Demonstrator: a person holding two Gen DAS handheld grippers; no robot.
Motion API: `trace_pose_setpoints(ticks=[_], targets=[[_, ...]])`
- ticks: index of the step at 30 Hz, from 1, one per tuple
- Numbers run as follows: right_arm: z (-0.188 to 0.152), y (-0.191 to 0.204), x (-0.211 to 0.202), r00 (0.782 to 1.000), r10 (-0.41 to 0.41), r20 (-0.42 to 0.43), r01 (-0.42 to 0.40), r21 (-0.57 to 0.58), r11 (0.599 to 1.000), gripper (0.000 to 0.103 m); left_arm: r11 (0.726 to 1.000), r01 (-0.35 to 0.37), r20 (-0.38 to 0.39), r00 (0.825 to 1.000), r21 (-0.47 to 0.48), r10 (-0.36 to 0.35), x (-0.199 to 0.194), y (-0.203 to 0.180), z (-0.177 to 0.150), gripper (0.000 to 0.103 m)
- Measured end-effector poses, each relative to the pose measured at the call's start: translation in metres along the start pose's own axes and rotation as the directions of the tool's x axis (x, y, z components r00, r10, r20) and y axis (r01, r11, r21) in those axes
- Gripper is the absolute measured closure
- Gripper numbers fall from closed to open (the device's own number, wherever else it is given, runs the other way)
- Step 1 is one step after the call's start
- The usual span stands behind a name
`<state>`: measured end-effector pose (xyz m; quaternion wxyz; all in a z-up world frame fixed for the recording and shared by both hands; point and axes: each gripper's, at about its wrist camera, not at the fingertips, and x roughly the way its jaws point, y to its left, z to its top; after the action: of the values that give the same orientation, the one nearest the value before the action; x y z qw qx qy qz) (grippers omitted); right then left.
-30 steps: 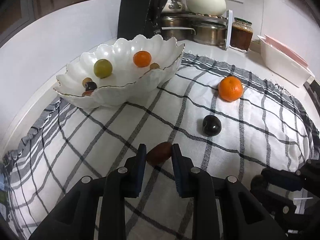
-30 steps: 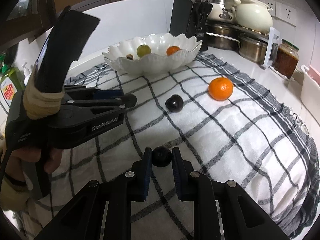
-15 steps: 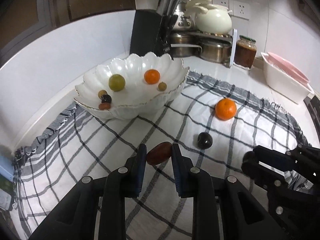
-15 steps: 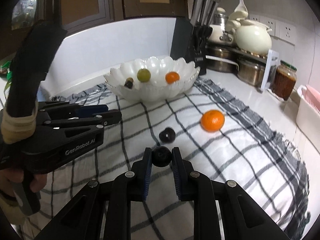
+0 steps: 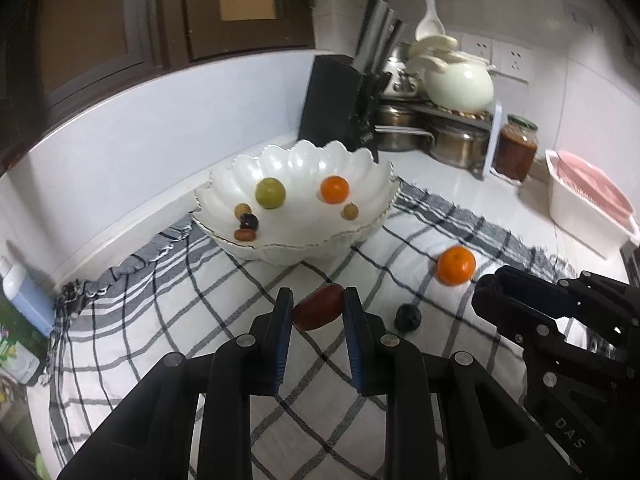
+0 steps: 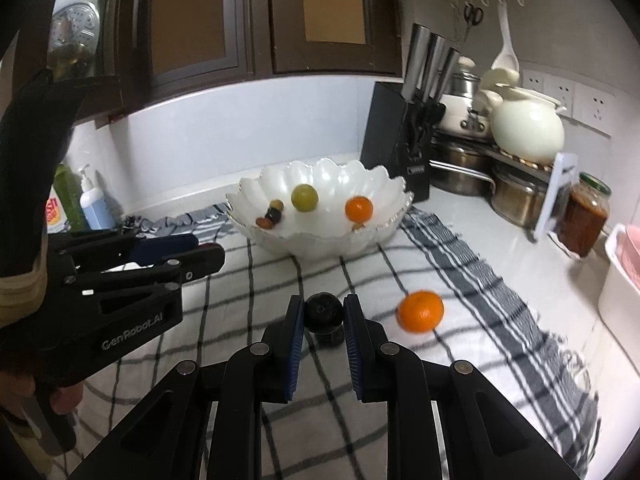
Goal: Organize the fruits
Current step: 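Carry the date and dark plum over the white bowl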
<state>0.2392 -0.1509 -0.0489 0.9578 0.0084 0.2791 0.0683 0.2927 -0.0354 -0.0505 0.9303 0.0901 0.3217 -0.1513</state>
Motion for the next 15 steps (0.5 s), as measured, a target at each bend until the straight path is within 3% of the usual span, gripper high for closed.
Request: trace_pose_setpoints(ticks=[15], targets=[[0.052, -0.011, 0.003, 0.993, 0.081, 0.087, -0.074, -0.081, 0.994, 0.082, 0.993, -0.085, 0.08, 0.993, -0.084, 0.092, -0.018, 0.005, 0.024, 0.077]])
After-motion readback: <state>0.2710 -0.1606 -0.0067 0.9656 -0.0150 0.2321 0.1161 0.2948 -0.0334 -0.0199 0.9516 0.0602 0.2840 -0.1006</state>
